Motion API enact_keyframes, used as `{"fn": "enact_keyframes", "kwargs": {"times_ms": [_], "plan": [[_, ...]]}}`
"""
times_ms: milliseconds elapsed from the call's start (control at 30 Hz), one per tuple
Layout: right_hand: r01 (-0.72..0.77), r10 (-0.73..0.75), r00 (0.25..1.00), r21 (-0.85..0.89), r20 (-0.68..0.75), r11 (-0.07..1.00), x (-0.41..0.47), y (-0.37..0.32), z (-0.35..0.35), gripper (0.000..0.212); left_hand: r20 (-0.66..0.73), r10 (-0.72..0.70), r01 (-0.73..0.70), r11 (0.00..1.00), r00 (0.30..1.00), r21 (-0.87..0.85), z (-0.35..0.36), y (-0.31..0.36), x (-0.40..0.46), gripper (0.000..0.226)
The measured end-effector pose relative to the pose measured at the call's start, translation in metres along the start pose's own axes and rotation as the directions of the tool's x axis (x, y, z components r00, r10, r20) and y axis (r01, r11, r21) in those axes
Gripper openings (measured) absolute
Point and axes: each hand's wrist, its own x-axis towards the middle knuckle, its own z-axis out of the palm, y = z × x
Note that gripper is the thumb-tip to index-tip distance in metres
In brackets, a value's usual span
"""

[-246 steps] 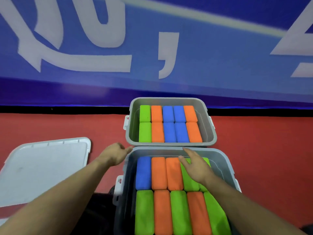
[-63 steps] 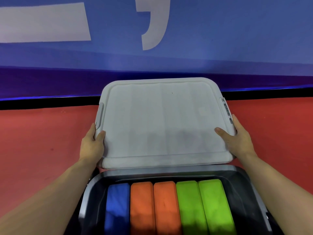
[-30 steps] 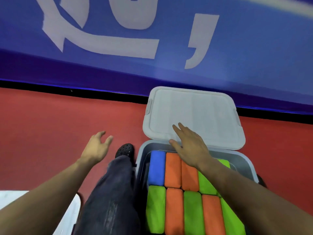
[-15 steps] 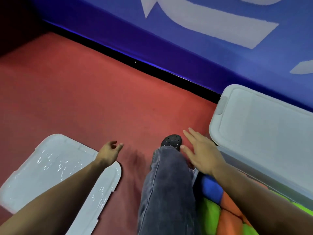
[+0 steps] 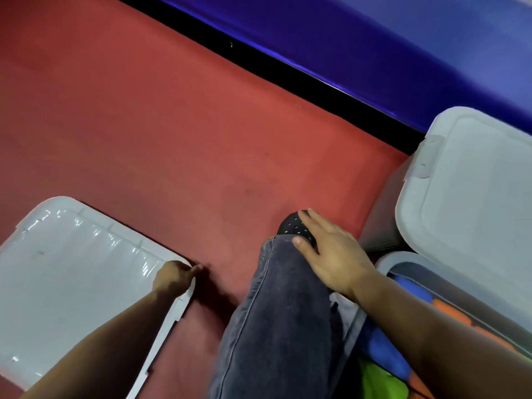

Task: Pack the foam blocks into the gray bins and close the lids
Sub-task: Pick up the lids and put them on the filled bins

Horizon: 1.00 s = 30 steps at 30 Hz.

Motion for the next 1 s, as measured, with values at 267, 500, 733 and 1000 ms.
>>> {"fn": "enact_keyframes", "kwargs": {"times_ms": [267,500,733,1000], "plan": [[-0.065,0.062,0.997,0.098,0.035,0.993,0.018,0.019,0.015,0.064,-0.078,-0.112,0.118,0.99,0.991,0.072,0.022,-0.004,0.022,0.053],[-0.061,0.064,0.998,0.133,-0.021,0.989,0.012,0.01,-0.002,0.062,-0.065,0.024,-0.022,0.999,0.998,0.033,-0.013,0.024,0.01,0.035],[-0.02,0.033,0.993,0.114,-0.111,0.993,-0.013,-0.008,-0.044,0.062,-0.208,0.226,-0.278,0.922,0.952,-0.269,-0.089,0.109,-0.038,0.033],[-0.001,0.025,0.957,0.085,-0.289,0.996,-0.08,-0.017,-0.109,0.062,-0.3,0.484,-0.566,0.752,0.822,-0.338,-0.147,0.2,-0.152,0.036]]}}
